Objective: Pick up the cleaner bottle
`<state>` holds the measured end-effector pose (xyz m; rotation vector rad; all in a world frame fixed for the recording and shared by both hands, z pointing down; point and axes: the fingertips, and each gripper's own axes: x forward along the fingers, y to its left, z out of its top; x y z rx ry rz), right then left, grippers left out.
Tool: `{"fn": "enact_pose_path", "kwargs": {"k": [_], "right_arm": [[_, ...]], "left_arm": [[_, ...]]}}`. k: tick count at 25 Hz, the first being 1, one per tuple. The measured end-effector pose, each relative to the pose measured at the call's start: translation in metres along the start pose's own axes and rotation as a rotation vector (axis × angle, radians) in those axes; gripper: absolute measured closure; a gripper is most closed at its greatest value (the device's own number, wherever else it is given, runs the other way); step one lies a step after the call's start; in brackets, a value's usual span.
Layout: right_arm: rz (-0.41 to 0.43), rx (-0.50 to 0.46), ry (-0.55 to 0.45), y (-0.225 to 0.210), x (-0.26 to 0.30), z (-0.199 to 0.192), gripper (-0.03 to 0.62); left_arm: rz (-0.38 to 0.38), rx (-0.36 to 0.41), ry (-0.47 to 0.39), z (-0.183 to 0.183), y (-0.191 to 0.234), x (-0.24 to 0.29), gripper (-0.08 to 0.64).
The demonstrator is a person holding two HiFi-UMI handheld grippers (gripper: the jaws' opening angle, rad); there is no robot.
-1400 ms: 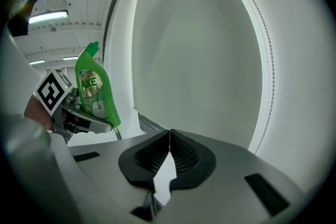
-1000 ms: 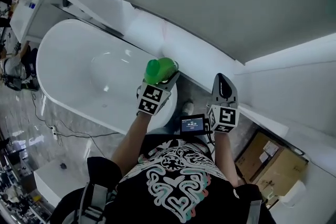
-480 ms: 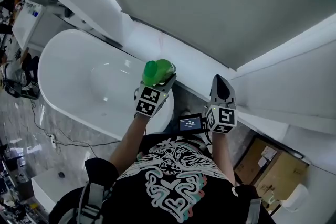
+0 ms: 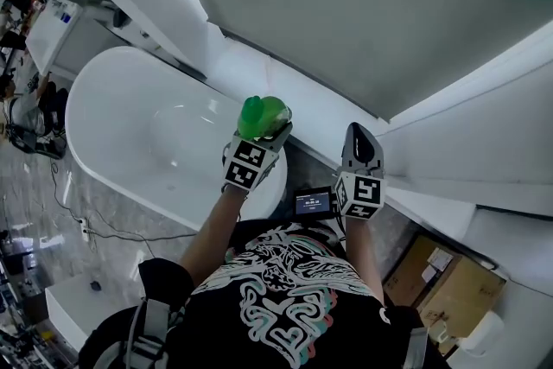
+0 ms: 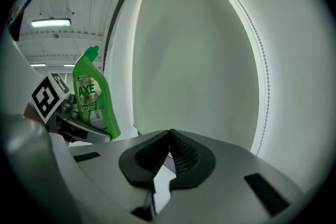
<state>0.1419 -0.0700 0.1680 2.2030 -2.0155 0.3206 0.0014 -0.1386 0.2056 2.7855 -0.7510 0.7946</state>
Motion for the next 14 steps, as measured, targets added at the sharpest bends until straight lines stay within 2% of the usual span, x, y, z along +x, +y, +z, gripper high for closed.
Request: {"fn": "enact_pose_path", "kwargs": {"k": [14], "right_arm": [[0.002, -0.024, 0.014, 0.016, -0.002, -0.001, 0.566]], "left_arm": [[0.016, -0.018, 0.0, -0.009, 0.012, -0.016, 0.348]]}}
